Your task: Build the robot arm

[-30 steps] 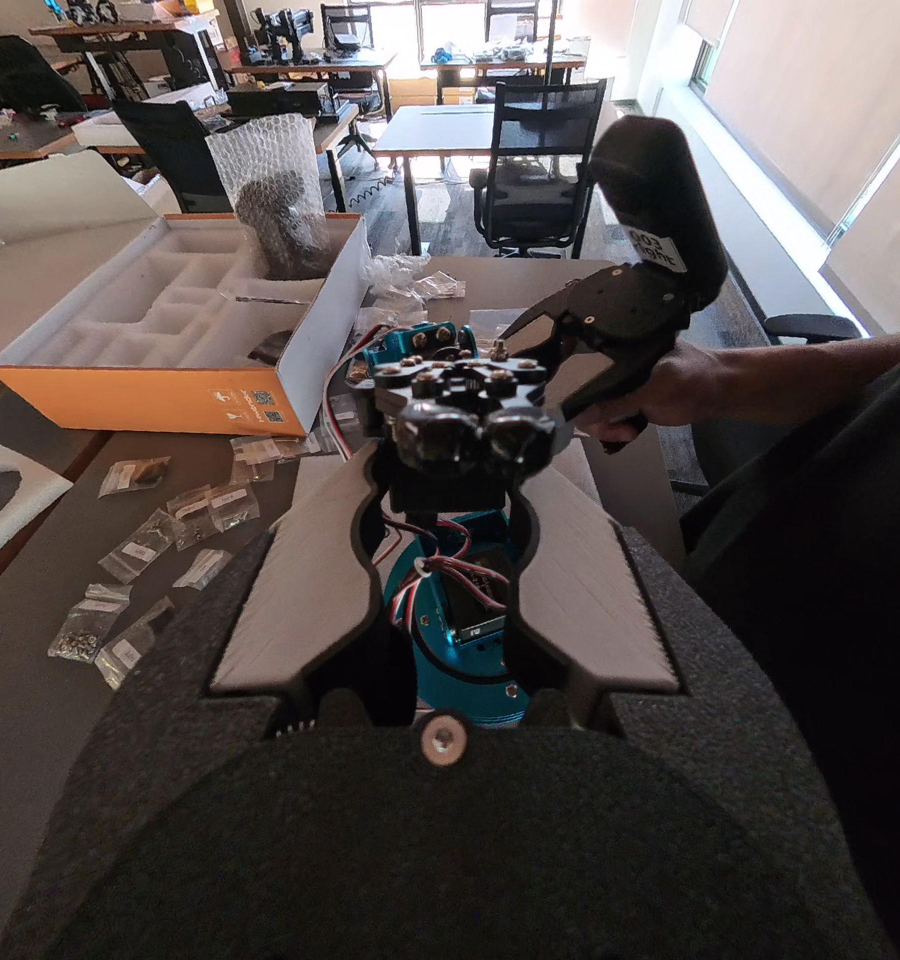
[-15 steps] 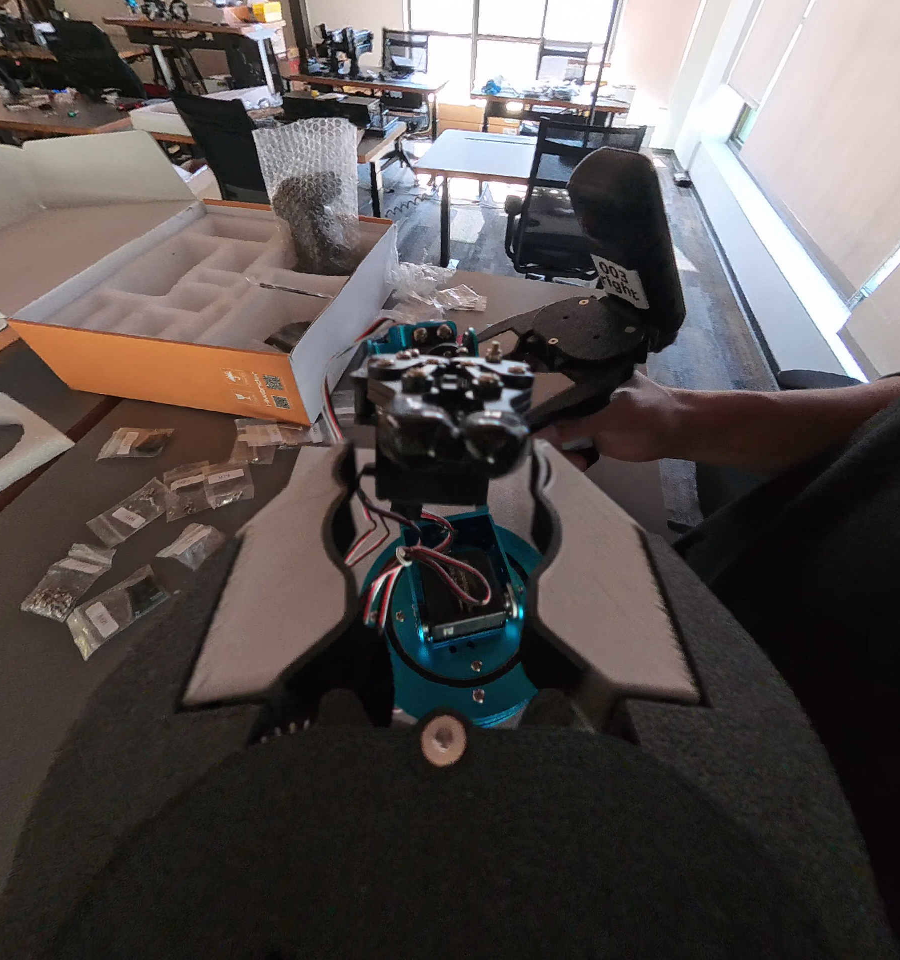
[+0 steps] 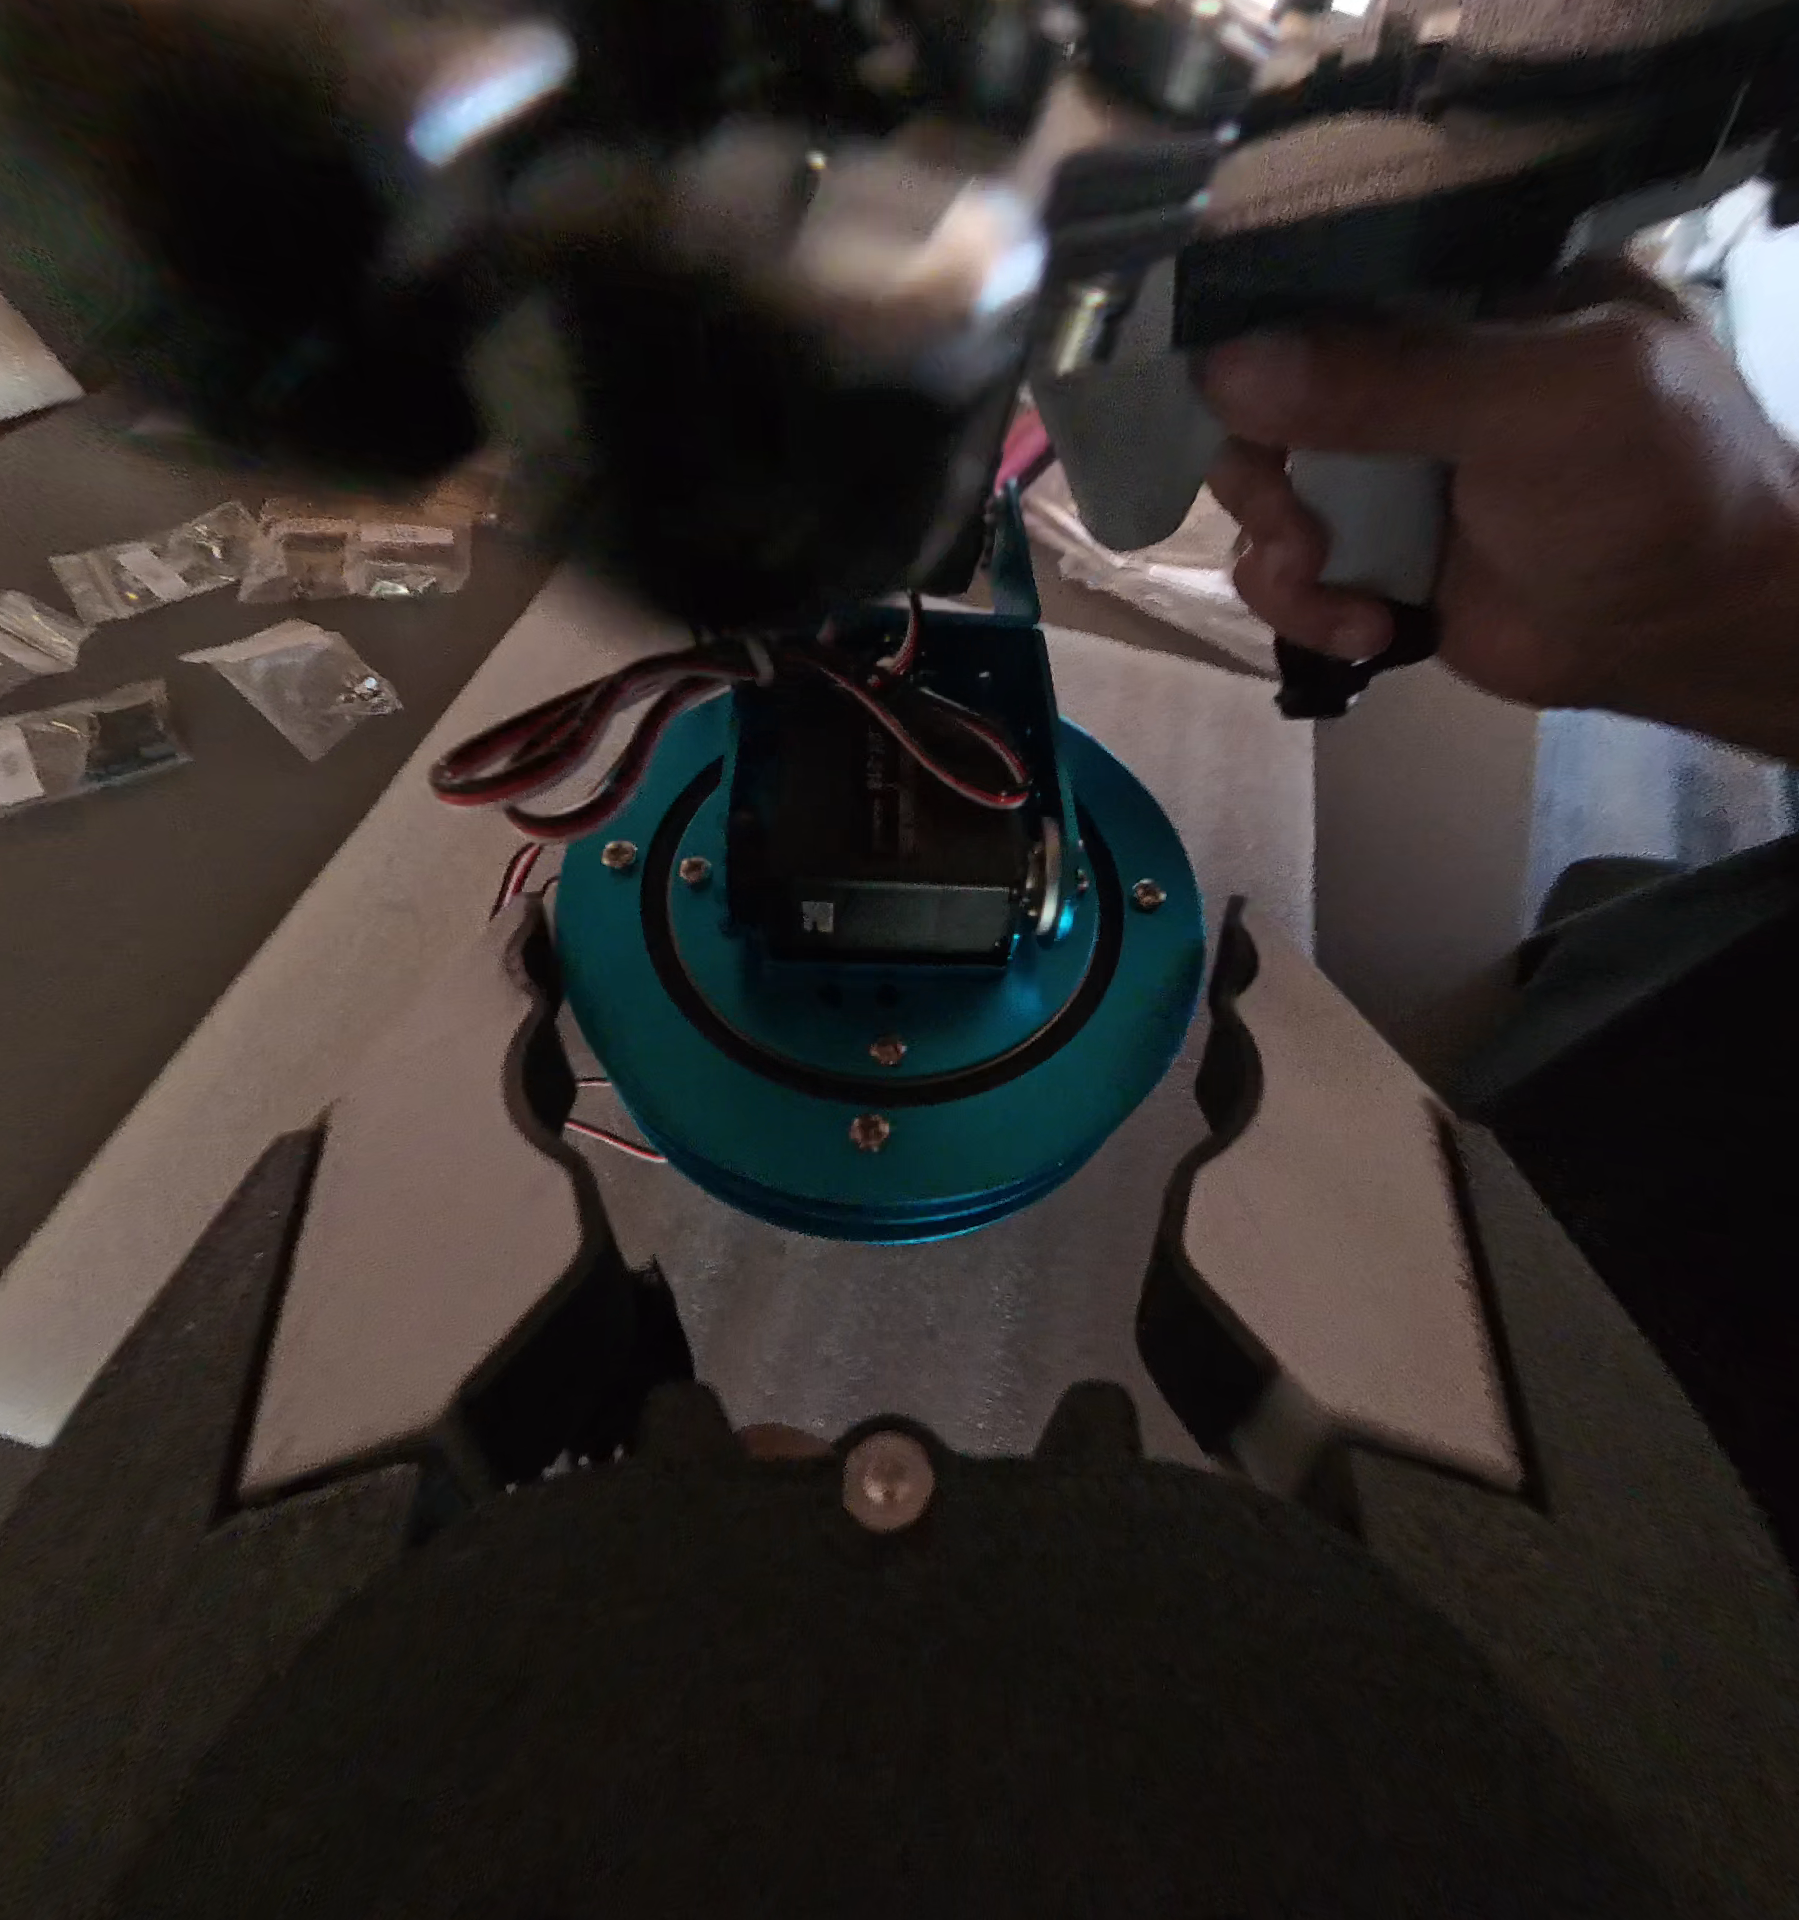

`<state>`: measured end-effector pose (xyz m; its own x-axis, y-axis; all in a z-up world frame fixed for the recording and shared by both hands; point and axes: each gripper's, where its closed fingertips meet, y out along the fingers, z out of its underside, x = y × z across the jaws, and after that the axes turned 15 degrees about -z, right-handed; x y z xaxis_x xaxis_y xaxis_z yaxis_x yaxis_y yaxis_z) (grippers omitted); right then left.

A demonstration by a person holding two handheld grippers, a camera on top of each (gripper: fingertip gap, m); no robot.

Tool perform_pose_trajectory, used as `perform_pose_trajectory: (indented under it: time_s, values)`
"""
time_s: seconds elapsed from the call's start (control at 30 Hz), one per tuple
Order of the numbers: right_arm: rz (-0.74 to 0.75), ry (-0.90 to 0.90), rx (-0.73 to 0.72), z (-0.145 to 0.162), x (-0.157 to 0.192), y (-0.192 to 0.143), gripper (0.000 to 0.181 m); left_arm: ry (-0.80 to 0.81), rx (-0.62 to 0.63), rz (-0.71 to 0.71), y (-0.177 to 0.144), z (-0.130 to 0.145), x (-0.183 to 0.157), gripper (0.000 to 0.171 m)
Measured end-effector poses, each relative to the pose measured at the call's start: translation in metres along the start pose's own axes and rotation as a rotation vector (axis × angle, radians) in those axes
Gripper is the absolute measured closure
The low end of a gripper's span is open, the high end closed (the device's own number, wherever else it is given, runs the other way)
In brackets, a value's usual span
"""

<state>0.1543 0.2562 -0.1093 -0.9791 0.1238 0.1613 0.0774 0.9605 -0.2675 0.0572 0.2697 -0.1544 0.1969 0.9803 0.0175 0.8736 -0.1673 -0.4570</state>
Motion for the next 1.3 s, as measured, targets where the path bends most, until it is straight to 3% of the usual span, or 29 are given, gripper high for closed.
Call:
perform_pose_trajectory:
  time_s: [0.07,0.6,1.3]
  values:
    - [0.005,0.013,0.006,0.0,0.001,0.001,0.152,0.057,-0.003,-0.033,0.005,0.003,0.0,0.047]
    - [0.01,0.176,0.074,-0.005,0.003,0.006,0.153,0.035,0.016,-0.004,0.007,0.002,0.003,0.045]
    - [-0.07,0.503,-0.068,-0.01,-0.001,-0.014,0.152,0.09,0.043,0.028,0.006,0.004,-0.006,0.046]
